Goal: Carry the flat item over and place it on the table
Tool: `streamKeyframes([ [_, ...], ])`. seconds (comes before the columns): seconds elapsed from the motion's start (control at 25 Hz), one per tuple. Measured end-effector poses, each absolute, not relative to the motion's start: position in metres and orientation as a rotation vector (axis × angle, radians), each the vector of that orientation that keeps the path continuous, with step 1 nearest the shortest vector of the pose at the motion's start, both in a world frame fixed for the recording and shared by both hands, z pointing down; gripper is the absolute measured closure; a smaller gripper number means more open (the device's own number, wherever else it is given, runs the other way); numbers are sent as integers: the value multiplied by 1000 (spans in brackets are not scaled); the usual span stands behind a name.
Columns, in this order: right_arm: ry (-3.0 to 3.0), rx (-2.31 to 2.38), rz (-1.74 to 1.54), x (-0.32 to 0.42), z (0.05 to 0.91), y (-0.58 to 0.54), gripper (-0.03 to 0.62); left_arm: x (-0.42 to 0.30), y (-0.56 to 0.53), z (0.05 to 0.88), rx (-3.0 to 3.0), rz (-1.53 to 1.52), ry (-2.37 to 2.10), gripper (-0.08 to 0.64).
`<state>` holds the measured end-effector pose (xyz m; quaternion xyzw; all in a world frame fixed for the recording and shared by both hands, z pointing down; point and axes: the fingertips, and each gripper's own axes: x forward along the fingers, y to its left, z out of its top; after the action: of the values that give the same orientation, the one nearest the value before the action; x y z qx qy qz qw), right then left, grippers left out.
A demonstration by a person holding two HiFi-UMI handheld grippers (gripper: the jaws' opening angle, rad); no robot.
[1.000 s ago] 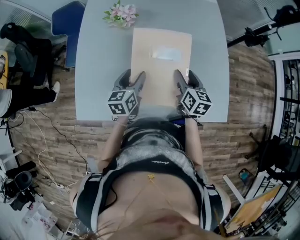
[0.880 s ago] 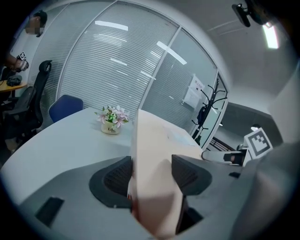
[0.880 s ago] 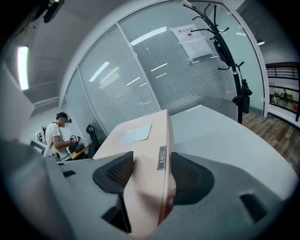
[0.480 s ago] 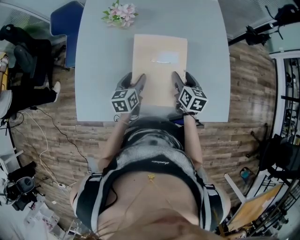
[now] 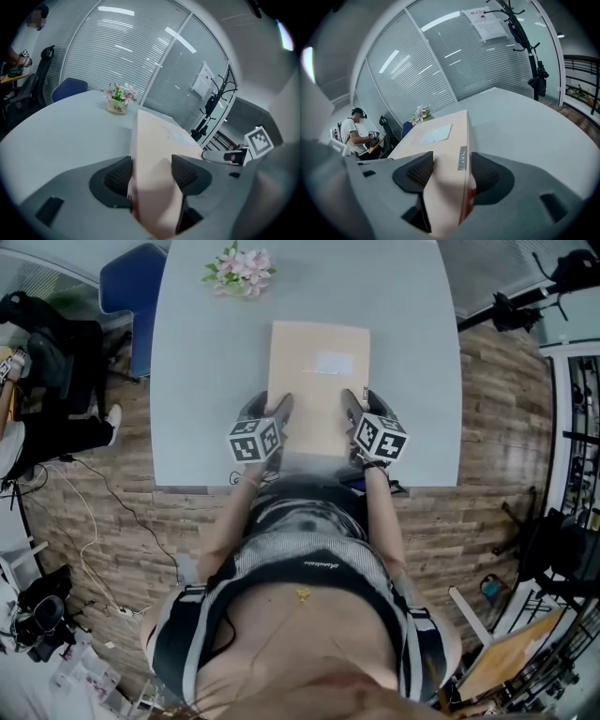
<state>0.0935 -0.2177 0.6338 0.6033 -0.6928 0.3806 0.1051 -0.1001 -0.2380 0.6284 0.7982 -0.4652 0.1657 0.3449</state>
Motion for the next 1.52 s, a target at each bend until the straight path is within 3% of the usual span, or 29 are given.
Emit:
streamKeyframes([
  [1.52,-1978,1763,1048,92,684,-215,327,-103,-233,676,2038,489,-1235,296],
])
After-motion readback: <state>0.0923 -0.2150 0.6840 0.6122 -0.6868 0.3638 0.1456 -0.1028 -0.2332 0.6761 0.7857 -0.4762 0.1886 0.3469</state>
